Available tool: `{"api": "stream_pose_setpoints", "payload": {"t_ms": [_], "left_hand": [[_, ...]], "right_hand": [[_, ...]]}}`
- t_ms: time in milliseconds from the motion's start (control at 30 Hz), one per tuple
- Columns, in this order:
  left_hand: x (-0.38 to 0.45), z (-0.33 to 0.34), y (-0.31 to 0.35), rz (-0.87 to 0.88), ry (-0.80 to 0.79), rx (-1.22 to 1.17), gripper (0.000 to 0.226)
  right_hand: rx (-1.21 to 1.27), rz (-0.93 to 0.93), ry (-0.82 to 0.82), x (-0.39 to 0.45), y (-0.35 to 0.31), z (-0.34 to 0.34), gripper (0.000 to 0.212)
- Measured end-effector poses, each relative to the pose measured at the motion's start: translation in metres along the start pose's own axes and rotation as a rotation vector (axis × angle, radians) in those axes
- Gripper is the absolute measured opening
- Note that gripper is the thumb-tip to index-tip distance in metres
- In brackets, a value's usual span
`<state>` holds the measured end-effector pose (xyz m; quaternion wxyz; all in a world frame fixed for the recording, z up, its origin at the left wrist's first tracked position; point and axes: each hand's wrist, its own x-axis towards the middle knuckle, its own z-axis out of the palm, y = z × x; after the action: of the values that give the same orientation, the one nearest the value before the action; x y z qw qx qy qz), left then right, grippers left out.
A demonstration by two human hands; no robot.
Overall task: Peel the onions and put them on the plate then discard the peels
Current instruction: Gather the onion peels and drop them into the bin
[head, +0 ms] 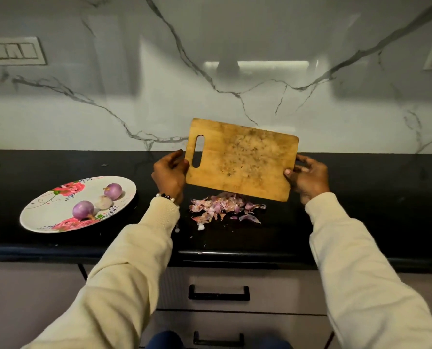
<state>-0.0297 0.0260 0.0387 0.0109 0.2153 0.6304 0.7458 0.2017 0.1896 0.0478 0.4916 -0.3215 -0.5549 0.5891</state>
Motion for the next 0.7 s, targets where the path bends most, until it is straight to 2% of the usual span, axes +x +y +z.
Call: {"api": "stream_pose_setpoints", "payload": {"t_ms": [133,233,367,433,467,633,700], "left_hand": [[-0.011,0.021,0.013,-0.205,-0.083,-0.136,0.001],[-0.036,0.049,0.026,-0.453,-0.163,-0.361,0.026],[-0.077,0.100,0.023,-0.616,-0.349,-0.398,0.011],[-0.096,0.127,0.009,-0.589,-0.435,-0.298,0.002],[-0.102,0.138,0.001,-0.561,-0.467,-0.230,0.008],[-0.127,0.173,-0.039,-0.378,-0.639,0.116,0.061],[-0.134,0.178,-0.040,-0.258,-0.681,0.250,0.047]], "right_hand": [[0.057,0.209,0.011,-0.011,-0.012,-0.043,0.044],[0.091,0.295,0.118,-0.022,-0.013,-0.080,0.042],[0.111,0.383,0.255,-0.035,-0.014,-0.125,0.039],[0.113,0.395,0.336,-0.043,-0.010,-0.140,0.038],[0.125,0.389,0.379,-0.047,-0.007,-0.144,0.039],[0.145,0.354,0.495,-0.062,0.011,-0.149,0.050],[0.108,0.344,0.491,-0.065,0.012,-0.147,0.049]]}}
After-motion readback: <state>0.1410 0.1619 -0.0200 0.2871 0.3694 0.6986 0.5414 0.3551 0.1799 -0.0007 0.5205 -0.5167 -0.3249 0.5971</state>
